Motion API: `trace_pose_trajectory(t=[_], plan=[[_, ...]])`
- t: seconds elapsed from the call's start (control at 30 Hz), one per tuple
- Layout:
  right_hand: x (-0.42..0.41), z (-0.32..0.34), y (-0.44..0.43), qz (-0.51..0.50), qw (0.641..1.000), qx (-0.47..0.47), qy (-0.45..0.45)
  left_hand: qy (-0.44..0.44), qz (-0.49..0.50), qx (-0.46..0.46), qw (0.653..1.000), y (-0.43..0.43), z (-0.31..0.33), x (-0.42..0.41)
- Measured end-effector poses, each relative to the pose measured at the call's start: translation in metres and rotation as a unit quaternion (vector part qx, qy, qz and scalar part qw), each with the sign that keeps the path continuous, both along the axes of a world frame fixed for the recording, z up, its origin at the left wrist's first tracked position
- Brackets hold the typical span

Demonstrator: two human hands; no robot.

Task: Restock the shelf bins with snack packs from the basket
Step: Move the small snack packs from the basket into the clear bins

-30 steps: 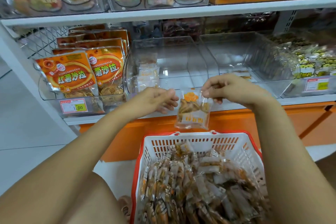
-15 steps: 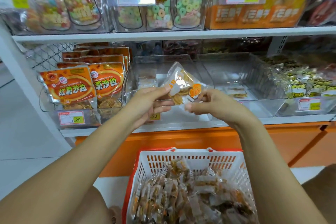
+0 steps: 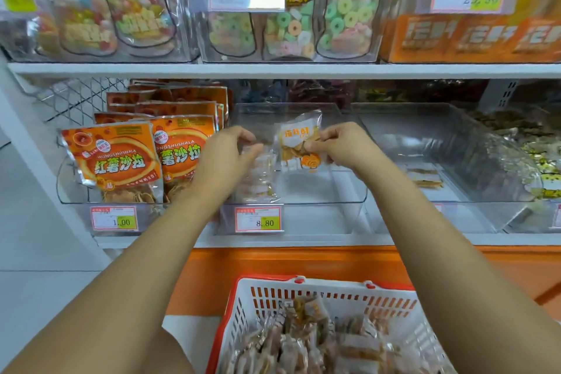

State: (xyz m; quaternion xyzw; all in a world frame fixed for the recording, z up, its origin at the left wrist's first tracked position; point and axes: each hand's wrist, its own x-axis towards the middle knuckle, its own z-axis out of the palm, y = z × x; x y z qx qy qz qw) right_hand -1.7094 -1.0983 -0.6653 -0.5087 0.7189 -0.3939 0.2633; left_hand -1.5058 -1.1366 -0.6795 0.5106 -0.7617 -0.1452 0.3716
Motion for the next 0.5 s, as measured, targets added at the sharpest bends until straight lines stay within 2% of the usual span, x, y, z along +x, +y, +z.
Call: trace_pose_trajectory(t=[0.07,0.2,0.23,0.27,0.33,0.4,0.43,0.5], plan=[[-0.002,-0.012,-0.031,-0.057,0.998,0.013,0.017,-0.073,0.064,-0.073,0.993,-0.011,-0.006,0.008],[-0.003,-0.038,-0.078,-0.103,0.984,0.086,0.117,-0.060,0.088,-0.059,0.993,-0.023,-0.012,0.017],[-0.003,-0.044,-0.087,-0.106,0.982,0.105,0.115,-0.058,0.085,-0.050,0.993,-0.026,-0.015,0.018],[-0.002,-0.047,-0.094,-0.106,0.983,0.120,0.089,-0.056,0.081,-0.041,0.994,-0.029,-0.017,0.020],[-0.001,-0.049,-0.110,-0.130,0.986,0.107,-0.019,-0.051,0.069,-0.027,0.996,-0.035,-0.020,0.023],[0.001,-0.048,-0.120,-0.131,0.985,0.089,-0.064,-0.043,0.062,-0.021,0.997,-0.040,-0.021,0.024],[0.000,-0.052,-0.127,-0.161,0.976,0.074,-0.127,-0.039,0.060,-0.019,0.997,-0.041,-0.022,0.024],[0.000,-0.057,-0.139,-0.149,0.975,0.092,-0.133,-0.038,0.057,-0.019,0.997,-0.043,-0.022,0.023]])
